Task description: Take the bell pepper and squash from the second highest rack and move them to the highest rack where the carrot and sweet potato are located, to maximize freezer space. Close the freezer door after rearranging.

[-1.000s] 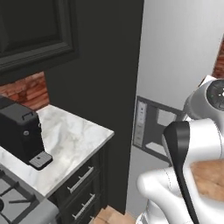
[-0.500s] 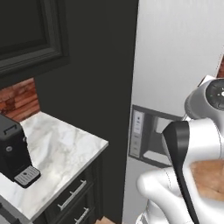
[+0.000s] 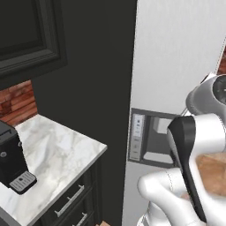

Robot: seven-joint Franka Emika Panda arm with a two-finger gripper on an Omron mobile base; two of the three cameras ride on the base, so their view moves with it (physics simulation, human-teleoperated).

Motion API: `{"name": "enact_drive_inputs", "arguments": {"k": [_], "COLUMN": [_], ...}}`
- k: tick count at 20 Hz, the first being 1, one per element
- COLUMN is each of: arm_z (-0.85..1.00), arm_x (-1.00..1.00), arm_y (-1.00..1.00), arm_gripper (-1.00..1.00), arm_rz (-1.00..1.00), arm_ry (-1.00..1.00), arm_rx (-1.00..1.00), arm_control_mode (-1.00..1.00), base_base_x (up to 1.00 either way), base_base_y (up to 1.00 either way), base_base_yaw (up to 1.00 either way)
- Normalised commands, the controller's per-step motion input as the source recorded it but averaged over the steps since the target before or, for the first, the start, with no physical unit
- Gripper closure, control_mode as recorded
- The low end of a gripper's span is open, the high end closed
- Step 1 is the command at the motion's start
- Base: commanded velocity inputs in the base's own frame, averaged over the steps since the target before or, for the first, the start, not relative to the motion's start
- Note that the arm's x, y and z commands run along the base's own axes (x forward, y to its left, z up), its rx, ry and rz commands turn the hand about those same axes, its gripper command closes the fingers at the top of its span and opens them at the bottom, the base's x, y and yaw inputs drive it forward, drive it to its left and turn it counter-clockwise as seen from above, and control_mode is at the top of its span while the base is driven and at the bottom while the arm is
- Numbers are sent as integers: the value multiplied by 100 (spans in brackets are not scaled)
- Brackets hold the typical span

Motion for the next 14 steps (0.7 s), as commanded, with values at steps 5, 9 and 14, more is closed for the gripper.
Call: {"name": "enact_drive_inputs", "arguments": {"k": [5, 9, 14], "arm_z": [8, 3, 0], "arm_x": [77, 80, 79], "arm_y": [-14, -5, 0], "arm_gripper": [-100, -100, -100], "arm_rz": [0, 0, 0], "arm_ry": [-8, -5, -6], "arm_rx": [37, 37, 30], "arm_control_mode": [-100, -100, -100], "base_base_x": [0, 0, 0], "base_base_y": [0, 0, 0], "base_base_yaw": [0, 0, 0]}}
